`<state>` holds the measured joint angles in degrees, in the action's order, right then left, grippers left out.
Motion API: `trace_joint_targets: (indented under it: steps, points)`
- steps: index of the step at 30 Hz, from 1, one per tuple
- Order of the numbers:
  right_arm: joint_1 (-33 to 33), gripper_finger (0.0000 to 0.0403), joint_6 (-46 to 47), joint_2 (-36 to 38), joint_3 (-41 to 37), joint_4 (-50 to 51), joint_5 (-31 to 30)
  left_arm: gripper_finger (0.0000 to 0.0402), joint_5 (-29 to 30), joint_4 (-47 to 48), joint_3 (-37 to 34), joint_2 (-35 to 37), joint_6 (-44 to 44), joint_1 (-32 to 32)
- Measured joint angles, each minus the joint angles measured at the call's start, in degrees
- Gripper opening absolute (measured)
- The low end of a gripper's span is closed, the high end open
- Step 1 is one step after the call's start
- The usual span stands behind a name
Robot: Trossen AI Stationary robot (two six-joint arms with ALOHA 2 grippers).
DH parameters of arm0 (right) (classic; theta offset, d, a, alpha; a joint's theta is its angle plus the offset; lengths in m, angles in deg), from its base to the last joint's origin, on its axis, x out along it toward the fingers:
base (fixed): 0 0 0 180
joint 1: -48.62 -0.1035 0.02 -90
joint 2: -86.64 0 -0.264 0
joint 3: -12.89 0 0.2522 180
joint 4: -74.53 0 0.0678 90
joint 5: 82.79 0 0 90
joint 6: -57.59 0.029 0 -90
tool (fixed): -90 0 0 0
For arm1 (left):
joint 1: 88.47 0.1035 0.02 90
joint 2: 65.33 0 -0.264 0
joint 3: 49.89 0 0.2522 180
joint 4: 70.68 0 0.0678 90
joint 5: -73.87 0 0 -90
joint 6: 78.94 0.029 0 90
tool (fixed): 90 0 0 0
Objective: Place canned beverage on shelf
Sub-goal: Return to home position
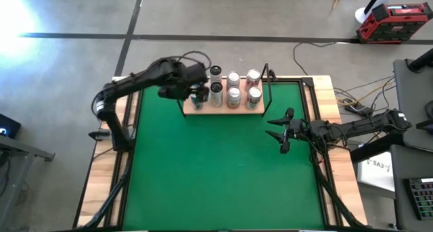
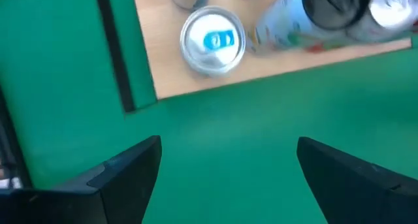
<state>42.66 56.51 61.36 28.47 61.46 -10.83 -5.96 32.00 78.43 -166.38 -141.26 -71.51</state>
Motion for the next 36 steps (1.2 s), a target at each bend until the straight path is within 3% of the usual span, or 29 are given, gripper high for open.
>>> trace_joint_targets:
  steps: [5, 11, 15, 20, 25, 31, 36]
  points:
    - [0.0, 0.0194, 0.0, 0.0, 0.0, 0.0, 0.0, 0.0341, 4.4, 1.0, -6.9, 8.7, 0.1, -5.9]
    - [0.0, 0.0194, 0.0, 0.0, 0.0, 0.0, 0.0, 0.0341, 8.3, -3.9, -26.5, 26.6, -4.4, -13.4]
    - [0.0, 0.0194, 0.0, 0.0, 0.0, 0.0, 0.0, 0.0341, 10.2, -13.0, -40.4, 39.5, -4.7, -17.9]
    - [0.0, 0.0194, 0.0, 0.0, 0.0, 0.0, 0.0, 0.0341, 15.1, -29.7, -57.7, 53.0, 4.9, -21.2]
    - [0.0, 0.0194, 0.0, 0.0, 0.0, 0.0, 0.0, 0.0341, 18.2, -54.9, -75.5, 62.7, 19.7, -21.6]
    - [0.0, 0.0194, 0.0, 0.0, 0.0, 0.0, 0.0, 0.0341, 19.3, -87.8, -93.1, 70.0, 40.7, -21.5]
    - [0.0, 0.0194, 0.0, 0.0, 0.0, 0.0, 0.0, 0.0341, 19.3, -101.0, -101.9, 72.7, 45.7, -21.5]
